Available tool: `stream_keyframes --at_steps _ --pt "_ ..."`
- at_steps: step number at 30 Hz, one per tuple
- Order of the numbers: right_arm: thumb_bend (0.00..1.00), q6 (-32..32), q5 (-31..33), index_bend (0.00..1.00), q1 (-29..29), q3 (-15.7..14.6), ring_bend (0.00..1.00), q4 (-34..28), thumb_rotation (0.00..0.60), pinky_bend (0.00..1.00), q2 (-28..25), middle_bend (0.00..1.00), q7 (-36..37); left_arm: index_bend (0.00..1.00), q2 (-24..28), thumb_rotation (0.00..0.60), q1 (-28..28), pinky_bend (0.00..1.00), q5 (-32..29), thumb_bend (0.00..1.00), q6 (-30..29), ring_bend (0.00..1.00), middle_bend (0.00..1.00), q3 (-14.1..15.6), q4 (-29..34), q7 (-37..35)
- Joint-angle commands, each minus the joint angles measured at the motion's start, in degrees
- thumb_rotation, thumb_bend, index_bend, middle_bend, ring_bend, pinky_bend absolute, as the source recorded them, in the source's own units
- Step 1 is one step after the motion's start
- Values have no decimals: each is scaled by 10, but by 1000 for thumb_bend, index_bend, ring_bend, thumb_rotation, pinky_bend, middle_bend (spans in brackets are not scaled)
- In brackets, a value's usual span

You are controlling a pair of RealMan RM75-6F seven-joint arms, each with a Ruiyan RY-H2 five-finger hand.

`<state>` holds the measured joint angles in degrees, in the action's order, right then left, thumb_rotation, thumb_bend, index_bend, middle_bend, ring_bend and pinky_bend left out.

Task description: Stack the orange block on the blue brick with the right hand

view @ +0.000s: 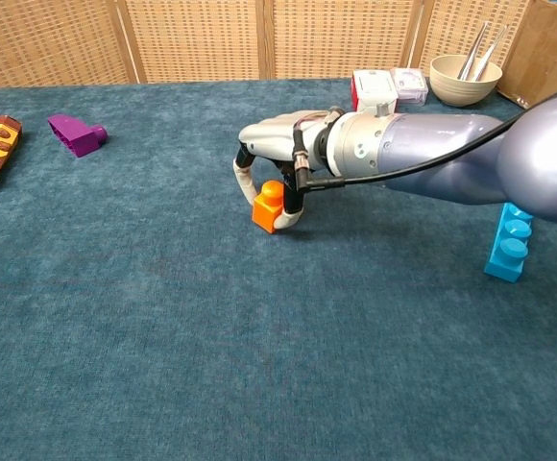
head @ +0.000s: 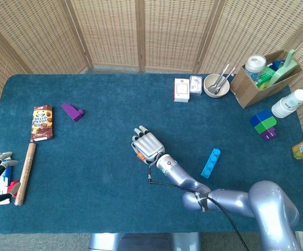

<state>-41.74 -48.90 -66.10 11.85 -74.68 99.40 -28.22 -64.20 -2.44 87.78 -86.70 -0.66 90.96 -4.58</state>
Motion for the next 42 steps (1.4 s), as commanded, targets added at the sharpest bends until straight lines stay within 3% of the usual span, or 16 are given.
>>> stream_keyframes --at_steps 1,14,26,35,42 --pt "229 -5 -1 616 0 2 66 -9 600 78 -7 266 1 300 0 600 0 70 0 333 0 146 187 0 0 0" --pt "229 -42 5 625 15 -9 73 -94 600 78 -79 271 -29 300 -2 600 -3 70 8 333 -3 146 187 -1 -1 -1" --pt "228 -120 10 624 68 -53 73 -259 600 78 -216 271 -74 299 4 600 -11 71 21 334 -5 146 188 -3 14 11" --pt "227 -146 -41 624 119 -78 73 -331 600 79 -281 272 -34 300 3 600 -16 70 24 333 -1 145 188 -2 24 21" --pt "227 -142 -90 627 150 -94 73 -345 600 79 -313 277 7 299 6 600 -18 70 25 333 -1 145 188 -2 36 35"
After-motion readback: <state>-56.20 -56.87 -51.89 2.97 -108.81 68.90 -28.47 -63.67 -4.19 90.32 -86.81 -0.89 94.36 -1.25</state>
